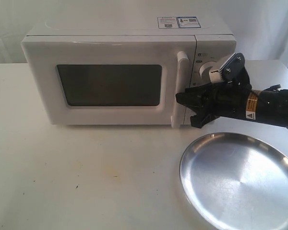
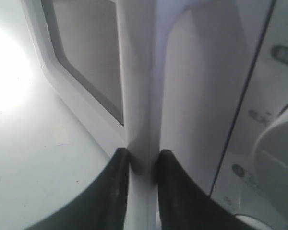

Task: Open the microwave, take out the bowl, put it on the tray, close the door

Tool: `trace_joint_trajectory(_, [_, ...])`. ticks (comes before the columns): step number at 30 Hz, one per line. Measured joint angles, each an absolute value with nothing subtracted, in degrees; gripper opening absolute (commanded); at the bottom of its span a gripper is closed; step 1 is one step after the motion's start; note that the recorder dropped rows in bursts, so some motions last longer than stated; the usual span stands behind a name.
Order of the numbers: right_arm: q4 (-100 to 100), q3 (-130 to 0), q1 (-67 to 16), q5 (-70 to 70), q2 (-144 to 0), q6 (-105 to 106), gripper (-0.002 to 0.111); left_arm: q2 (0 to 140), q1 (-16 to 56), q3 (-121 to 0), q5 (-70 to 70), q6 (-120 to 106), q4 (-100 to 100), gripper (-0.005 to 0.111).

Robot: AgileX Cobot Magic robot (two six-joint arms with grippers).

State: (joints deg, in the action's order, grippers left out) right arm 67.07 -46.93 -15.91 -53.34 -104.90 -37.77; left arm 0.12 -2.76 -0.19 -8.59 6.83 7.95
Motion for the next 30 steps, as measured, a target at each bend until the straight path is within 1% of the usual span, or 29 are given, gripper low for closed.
trace_joint_trajectory(3, [67.79,-47.95,-15.26,-56.83,-107.02,-37.32,0.004,0.12,-2.76,-0.19,-8.59,6.83,7.95,0.000])
trace_joint_trajectory(5, [68.15,-48.32,-14.81,-58.55,-107.97,-37.06,0.000,0.12,-2.76,-0.19,-8.59,6.83,7.95,0.000])
trace_joint_trajectory(18, [72.44,-49.02,-14.61,-57.86,-107.54,-41.66,0.000,0.12,-2.76,-0.19,-8.59,6.83,7.95,0.000])
trace_joint_trajectory(26, [73.95,-49.25,-17.18,-51.26,-104.81,-43.51,0.000,0.12,-2.76,-0.19,-8.59,6.83,7.95,0.000])
trace_joint_trajectory(30, [78.56,-49.62,-21.35,-36.70,-101.09,-44.59,0.000,0.12,-2.76,-0.19,-8.59,6.83,7.95,0.000])
